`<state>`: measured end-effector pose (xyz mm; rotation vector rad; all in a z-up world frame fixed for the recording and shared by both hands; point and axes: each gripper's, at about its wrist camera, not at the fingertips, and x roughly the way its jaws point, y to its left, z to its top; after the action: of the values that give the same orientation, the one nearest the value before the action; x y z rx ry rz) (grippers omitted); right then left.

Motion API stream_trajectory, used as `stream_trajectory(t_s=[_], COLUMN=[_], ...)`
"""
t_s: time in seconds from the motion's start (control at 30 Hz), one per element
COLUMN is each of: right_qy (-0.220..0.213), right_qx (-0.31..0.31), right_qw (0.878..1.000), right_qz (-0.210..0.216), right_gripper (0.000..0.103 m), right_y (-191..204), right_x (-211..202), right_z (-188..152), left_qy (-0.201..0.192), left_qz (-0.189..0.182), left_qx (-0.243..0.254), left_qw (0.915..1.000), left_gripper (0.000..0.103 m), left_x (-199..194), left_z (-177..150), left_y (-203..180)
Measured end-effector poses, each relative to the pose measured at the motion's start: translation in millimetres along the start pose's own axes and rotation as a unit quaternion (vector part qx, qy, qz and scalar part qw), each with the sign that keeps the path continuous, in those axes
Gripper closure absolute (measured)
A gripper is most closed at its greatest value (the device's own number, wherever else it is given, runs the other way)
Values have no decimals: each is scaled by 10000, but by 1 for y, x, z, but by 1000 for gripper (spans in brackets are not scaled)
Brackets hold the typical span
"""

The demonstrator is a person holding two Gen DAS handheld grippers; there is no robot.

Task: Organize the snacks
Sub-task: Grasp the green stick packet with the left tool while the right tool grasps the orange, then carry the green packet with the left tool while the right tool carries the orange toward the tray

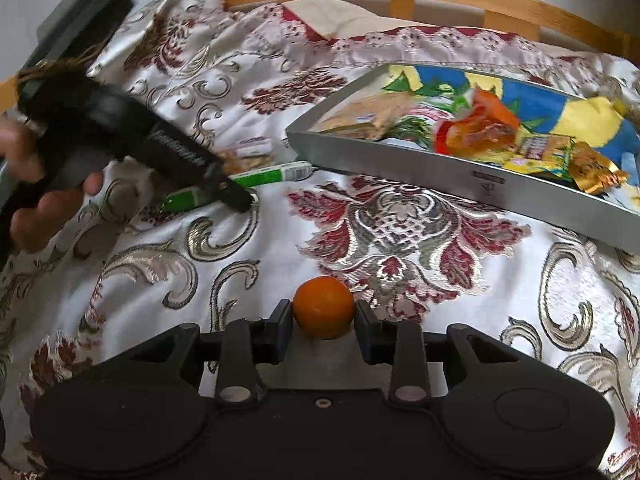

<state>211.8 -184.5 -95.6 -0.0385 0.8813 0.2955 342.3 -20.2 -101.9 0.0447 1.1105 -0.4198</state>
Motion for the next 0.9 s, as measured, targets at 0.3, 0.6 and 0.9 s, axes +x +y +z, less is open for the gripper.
stream_trajectory(t_s=[0.3,0.6,0.9], right_qy=[162,70,-680], right_qx=[248,249,772], right_qw=[9996,9993,9922], right_qz=[12,-279,-709], right_gripper=[68,68,68], right_y=[1,3,1], right_x=[-5,-38,-100], right_z=[-3,-10,-21], left_qy=[206,834,734], left_qz=[3,-233,-349], left_qx=[41,85,-196], left_qw=[9998,9962,9965], left_gripper=[85,85,85], left_x=[-16,-33,-49], left_z=[-16,-64,-82], left_y=[-20,-55,-72])
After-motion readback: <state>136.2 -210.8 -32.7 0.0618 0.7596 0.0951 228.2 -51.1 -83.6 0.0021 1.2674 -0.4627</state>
